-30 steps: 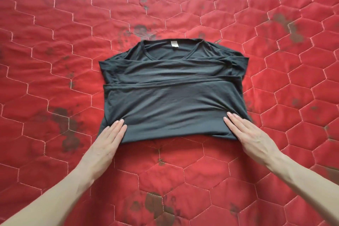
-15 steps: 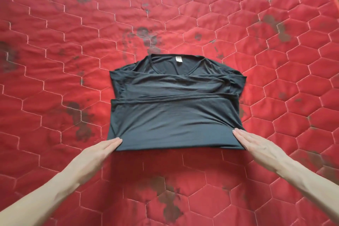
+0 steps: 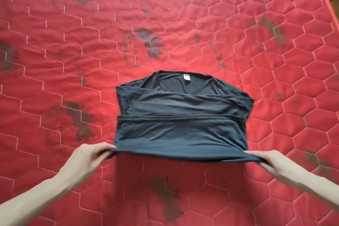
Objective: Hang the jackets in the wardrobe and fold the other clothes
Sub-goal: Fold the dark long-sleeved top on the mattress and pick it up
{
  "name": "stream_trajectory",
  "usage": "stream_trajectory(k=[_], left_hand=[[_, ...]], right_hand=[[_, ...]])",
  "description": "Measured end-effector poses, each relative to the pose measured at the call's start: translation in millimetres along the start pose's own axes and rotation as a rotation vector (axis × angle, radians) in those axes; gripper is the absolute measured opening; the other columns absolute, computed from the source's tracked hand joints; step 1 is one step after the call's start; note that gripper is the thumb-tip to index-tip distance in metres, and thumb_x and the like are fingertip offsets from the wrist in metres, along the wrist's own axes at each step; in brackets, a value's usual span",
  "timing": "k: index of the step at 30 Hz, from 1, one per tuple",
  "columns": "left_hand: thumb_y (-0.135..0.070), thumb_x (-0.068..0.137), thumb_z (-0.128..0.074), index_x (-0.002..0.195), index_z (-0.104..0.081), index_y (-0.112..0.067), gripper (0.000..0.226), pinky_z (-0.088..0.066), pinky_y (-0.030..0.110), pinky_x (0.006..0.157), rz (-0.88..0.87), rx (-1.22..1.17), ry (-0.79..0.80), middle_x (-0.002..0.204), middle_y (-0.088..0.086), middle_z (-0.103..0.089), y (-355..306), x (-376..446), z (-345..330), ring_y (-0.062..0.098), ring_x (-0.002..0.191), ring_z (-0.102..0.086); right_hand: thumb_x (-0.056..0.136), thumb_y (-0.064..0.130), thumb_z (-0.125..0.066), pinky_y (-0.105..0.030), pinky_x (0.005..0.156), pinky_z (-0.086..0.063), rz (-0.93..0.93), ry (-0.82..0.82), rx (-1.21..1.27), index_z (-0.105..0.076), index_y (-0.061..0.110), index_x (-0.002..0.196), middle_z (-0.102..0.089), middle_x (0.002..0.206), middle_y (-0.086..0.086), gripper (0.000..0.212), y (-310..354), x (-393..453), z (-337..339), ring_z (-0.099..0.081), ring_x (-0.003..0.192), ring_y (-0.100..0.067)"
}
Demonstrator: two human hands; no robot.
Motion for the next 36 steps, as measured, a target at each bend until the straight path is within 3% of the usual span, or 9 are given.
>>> stream_trajectory(k=[2,5,8,12,16,19,24,32,36], left_hand=[[-0.008,0.094,-0.075,0.099,-0.079,-0.037,0.029,-0.054,0.019,0.078,0.075,-0.089,-0.087,0.091,-0.019,-0.079,1.6,16.7,8.9,-0.001,0.083,-0.075],[-0.006,0.093,-0.075,0.089,-0.08,-0.027,0.022,-0.054,0.016,0.075,0.154,-0.214,-0.172,0.085,-0.011,-0.08,5.0,43.6,19.5,0.001,0.078,-0.074],[-0.005,0.091,-0.077,0.083,-0.079,-0.019,0.016,-0.049,0.007,0.067,0.242,-0.357,-0.277,0.079,-0.005,-0.079,6.9,73.4,30.9,-0.005,0.067,-0.068],[-0.015,0.091,-0.079,0.081,-0.08,-0.018,0.01,-0.049,0.004,0.069,0.295,-0.461,-0.419,0.079,-0.006,-0.079,11.8,111.2,39.3,-0.006,0.068,-0.067],[-0.017,0.097,-0.073,0.083,-0.076,-0.019,0.014,-0.055,0.018,0.073,0.323,-0.504,-0.517,0.071,-0.011,-0.076,14.6,153.2,38.6,0.001,0.067,-0.066],[-0.018,0.101,-0.067,0.083,-0.07,-0.019,0.019,-0.049,0.014,0.062,0.291,-0.455,-0.575,0.072,-0.005,-0.072,13.4,189.4,38.5,0.008,0.067,-0.06],[-0.016,0.104,-0.061,0.095,-0.068,-0.009,0.013,-0.047,0.03,0.074,0.236,-0.393,-0.66,0.087,0.008,-0.067,15.3,245.0,47.3,0.019,0.082,-0.058],[-0.019,0.103,-0.061,0.099,-0.067,-0.009,0.012,-0.044,0.018,0.072,0.365,-0.337,-0.655,0.094,0.009,-0.066,20.4,278.8,33.2,0.024,0.091,-0.061],[-0.027,0.103,-0.053,0.121,-0.06,-0.014,0.024,-0.04,0.046,0.099,0.358,0.07,-0.715,0.121,0.013,-0.06,3.0,261.8,20.0,0.035,0.117,-0.053]], right_hand=[[0.099,-0.003,-0.062,-0.022,0.088,-0.052,-0.044,-0.054,0.146,-0.072,0.032,0.131,-0.074,0.098,0.034,0.048,-3.7,10.1,10.8,-0.071,0.091,0.003],[0.096,-0.01,-0.063,-0.023,0.089,-0.051,-0.112,-0.136,0.439,-0.079,0.028,0.117,-0.082,0.098,0.003,0.046,-1.7,23.0,33.6,-0.07,0.088,-0.005],[0.097,-0.001,-0.066,-0.003,0.085,-0.048,-0.201,-0.311,0.689,-0.081,0.021,0.109,-0.082,0.102,0.002,0.029,-15.4,45.9,52.6,-0.07,0.089,0.006],[0.105,0.01,-0.056,-0.016,0.084,-0.059,-0.324,-0.411,1.014,-0.075,0.006,0.114,-0.08,0.111,-0.006,0.021,-27.4,86.6,64.8,-0.074,0.097,-0.008],[0.106,0.02,-0.049,-0.041,0.089,-0.052,-0.335,-0.599,0.917,-0.074,0.014,0.106,-0.076,0.105,-0.001,0.026,-15.9,122.7,80.4,-0.066,0.096,-0.017],[0.097,0.021,-0.042,-0.042,0.074,-0.041,-0.372,-0.761,0.848,-0.066,0.011,0.087,-0.063,0.084,-0.001,0.028,-0.6,149.3,93.2,-0.053,0.083,-0.023],[0.107,0.021,-0.04,-0.044,0.077,-0.035,-0.381,-0.964,0.657,-0.048,0.004,0.087,-0.051,0.078,-0.006,0.028,3.8,188.6,104.3,-0.046,0.082,-0.029],[0.109,0.037,-0.045,-0.045,0.08,-0.038,-0.487,-0.919,0.444,-0.061,0.007,0.106,-0.07,0.104,-0.026,0.034,-13.6,212.8,100.3,-0.061,0.102,-0.048],[0.105,0.034,-0.051,-0.045,0.097,-0.041,-0.481,-0.968,0.38,-0.06,0.012,0.124,-0.068,0.123,-0.017,0.031,-6.1,212.4,97.8,-0.058,0.117,-0.041]])
Point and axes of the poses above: each hand's wrist, its own x-axis towards the middle knuckle, its own z-axis out of the back of the hand, y = z × x, the point moved 4 cm from there along x, towards the middle knuckle
